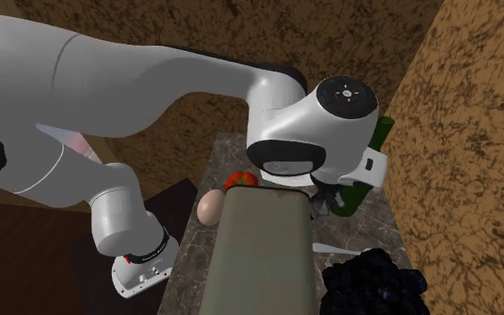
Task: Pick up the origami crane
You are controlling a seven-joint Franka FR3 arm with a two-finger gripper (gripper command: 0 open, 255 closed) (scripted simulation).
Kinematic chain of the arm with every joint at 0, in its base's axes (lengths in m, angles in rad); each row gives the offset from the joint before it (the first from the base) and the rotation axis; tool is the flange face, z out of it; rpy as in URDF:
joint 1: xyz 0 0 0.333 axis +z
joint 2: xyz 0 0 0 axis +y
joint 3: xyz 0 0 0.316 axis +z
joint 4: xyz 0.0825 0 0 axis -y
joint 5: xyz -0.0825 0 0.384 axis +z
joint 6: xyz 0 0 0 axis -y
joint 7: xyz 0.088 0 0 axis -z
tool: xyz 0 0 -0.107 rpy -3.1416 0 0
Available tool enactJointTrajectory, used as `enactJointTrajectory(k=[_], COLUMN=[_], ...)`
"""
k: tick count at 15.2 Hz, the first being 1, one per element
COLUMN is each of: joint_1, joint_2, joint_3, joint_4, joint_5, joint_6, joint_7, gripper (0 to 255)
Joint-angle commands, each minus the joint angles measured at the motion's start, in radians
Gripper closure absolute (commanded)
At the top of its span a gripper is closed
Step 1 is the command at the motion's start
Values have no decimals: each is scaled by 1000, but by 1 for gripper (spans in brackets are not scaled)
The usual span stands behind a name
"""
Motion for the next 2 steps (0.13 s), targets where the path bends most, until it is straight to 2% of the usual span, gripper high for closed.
enactJointTrajectory(k=[1, 2], joint_1=[-1, 0], joint_2=[-2, -2], joint_3=[1, 1], joint_4=[15, 15], joint_5=[-2, -2], joint_6=[-17, -17], joint_7=[4, 4], gripper=[255, 255])
